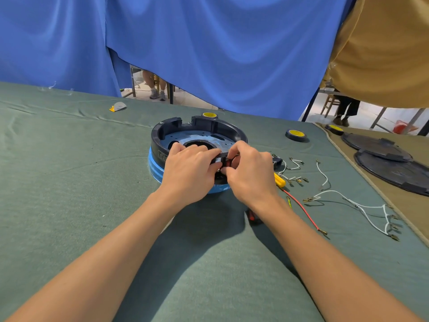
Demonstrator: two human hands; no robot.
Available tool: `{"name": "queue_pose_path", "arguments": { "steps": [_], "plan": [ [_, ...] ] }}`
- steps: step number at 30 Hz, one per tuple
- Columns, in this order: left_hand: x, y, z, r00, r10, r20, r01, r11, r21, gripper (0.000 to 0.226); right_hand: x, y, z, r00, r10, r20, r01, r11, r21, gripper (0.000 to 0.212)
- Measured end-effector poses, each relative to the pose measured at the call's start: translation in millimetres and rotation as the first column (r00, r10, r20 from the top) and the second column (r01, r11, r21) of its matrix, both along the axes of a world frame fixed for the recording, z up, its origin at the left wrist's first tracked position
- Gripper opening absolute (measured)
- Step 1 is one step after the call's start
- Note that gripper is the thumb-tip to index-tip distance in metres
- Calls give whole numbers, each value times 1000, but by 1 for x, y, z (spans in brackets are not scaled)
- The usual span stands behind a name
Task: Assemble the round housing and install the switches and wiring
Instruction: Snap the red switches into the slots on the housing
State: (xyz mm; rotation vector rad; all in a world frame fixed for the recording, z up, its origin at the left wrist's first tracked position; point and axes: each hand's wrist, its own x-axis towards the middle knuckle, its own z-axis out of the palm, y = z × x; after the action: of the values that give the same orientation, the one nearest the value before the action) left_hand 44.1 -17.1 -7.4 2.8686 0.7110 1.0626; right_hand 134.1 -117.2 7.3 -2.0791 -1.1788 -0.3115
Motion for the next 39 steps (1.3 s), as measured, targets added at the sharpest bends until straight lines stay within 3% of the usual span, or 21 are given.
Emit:
{"name": "queue_pose_path", "arguments": {
  "steps": [4, 11, 19, 27, 39],
  "plan": [
    [1, 0, -1, 1000, 3, -2, -3, 1000, 8, 21, 7, 3, 13, 1000, -5, -17, 3, 993, -118, 17],
    [1, -2, 0, 1000, 15, -23, -15, 1000, 15, 19, 7, 1, 14, 1000, 10, 22, -6, 985, -171, 16],
    [0, -2, 1, 999, -25, -45, 25, 1000, 11, 27, 26, -16, 18, 971, 219, -95, -231, 962, -146, 20],
    [0, 0, 3, 998, -29, -64, 27, 999, -21, 24, 32, -18, 4, 947, 242, 213, -239, 970, -41, 14],
    [2, 2, 16, 986, -31, -164, 13, 994, -109, 26, 41, -22, 2, 938, 257, 234, -257, 966, -32, 27]
  ]
}}
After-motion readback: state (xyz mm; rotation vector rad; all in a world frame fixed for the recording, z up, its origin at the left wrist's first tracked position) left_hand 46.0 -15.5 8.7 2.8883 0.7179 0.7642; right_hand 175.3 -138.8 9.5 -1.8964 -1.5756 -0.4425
